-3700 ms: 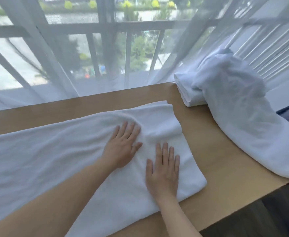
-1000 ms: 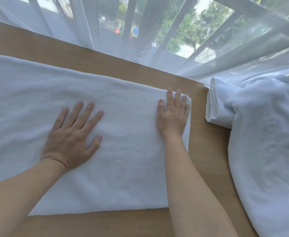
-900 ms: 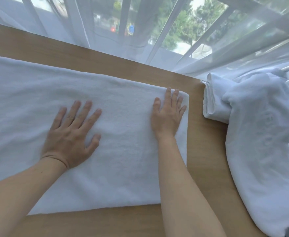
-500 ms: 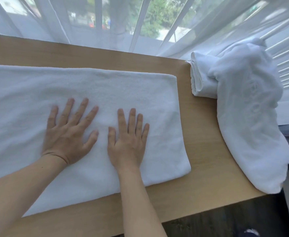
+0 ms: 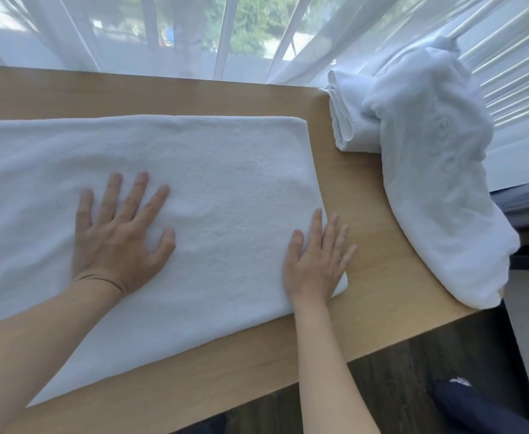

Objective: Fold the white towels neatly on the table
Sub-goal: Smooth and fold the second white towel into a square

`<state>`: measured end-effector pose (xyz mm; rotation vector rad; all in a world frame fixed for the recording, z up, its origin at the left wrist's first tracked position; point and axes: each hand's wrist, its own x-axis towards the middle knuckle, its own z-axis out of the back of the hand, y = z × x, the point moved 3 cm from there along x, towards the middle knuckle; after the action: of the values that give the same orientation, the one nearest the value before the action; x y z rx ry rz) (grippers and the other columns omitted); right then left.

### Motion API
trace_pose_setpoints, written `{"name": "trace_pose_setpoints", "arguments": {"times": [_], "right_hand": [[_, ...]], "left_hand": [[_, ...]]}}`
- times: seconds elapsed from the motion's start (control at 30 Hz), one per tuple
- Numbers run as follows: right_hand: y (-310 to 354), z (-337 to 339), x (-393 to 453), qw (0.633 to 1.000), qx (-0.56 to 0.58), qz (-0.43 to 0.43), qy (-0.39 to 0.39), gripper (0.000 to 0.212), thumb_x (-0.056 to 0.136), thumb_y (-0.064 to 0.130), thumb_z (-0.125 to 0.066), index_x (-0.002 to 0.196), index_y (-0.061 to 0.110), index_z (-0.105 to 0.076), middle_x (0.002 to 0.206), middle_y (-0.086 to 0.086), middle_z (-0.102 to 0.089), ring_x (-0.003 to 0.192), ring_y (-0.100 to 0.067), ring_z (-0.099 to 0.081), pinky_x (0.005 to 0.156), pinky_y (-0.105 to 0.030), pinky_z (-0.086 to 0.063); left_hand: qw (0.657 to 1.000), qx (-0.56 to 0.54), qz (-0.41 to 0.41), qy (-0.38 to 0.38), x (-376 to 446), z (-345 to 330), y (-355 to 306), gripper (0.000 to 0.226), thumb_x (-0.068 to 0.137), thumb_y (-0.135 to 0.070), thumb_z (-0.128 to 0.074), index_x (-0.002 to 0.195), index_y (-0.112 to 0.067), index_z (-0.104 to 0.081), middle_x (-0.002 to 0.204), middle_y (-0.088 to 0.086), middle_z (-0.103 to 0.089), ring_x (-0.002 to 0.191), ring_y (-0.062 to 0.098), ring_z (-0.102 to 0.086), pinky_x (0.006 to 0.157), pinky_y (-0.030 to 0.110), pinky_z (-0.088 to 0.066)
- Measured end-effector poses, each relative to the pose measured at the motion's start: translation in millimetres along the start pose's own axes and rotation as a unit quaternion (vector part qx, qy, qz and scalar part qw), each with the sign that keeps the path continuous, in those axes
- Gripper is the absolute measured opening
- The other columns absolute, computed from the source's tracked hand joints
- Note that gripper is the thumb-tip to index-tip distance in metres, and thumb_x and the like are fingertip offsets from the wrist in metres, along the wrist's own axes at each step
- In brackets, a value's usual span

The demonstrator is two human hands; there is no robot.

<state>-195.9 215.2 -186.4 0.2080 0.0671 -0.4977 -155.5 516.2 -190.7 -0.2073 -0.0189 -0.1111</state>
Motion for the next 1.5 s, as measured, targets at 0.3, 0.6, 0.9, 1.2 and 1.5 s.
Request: {"name": "trace_pose_setpoints", "arguments": {"times": [0.3,0.6,0.9,1.2,1.5], "right_hand": [[45.5,-20.1,-32.2,0.989,-0.004,0.145,0.039,0.061,0.103,0.059,-0.016,0.159,0.038,-0.001,0.168,0.004,0.009,0.153,-0.016,0.015,0.124,-0.048,0.006],[38.5,-1.2,9.5,0.996,0.007,0.089,0.022,0.064,0.103,0.056,-0.019,0.159,0.036,0.004,0.168,0.001,0.01,0.153,-0.019,0.015,0.123,-0.048,0.011],[124.1,-22.2,86.9,0.977,-0.043,0.191,0.08,0.06,0.099,0.061,-0.011,0.156,0.048,0.004,0.166,0.01,0.014,0.152,-0.014,0.02,0.118,-0.05,0.02],[124.5,-13.2,145.9,0.987,-0.052,0.135,0.076,0.059,0.101,0.057,-0.012,0.157,0.043,0.002,0.167,0.007,0.013,0.152,-0.014,0.018,0.121,-0.049,0.015],[174.4,-26.9,-25.1,0.971,0.137,0.193,0.041,0.057,0.105,0.04,-0.032,0.159,0.031,-0.018,0.167,0.003,-0.006,0.155,-0.018,0.003,0.124,-0.045,0.006]], "left_hand": [[1.0,0.006,-0.002,0.003,-0.7,-2.1,1.1,0.071,0.088,-0.059,-0.035,0.155,-0.035,-0.031,0.162,0.001,-0.031,0.151,0.032,-0.02,0.12,0.057,-0.008],[1.0,0.004,-0.002,0.007,0.0,-0.8,-1.0,0.072,0.086,-0.057,-0.036,0.154,-0.032,-0.034,0.162,0.003,-0.031,0.15,0.034,-0.022,0.12,0.059,-0.009],[1.0,0.021,-0.003,0.014,1.3,3.0,-3.4,0.072,0.086,-0.053,-0.036,0.154,-0.028,-0.037,0.162,0.002,-0.031,0.149,0.034,-0.027,0.12,0.06,-0.014],[1.0,0.024,-0.013,-0.004,0.5,-2.0,-2.2,0.072,0.086,-0.052,-0.04,0.154,-0.029,-0.037,0.163,0.001,-0.03,0.15,0.031,-0.026,0.121,0.059,-0.014],[1.0,0.017,-0.008,0.015,0.8,-2.7,-2.4,0.062,0.097,-0.041,-0.033,0.154,-0.017,-0.037,0.162,0.003,-0.031,0.15,0.031,-0.027,0.119,0.06,-0.019]]}}
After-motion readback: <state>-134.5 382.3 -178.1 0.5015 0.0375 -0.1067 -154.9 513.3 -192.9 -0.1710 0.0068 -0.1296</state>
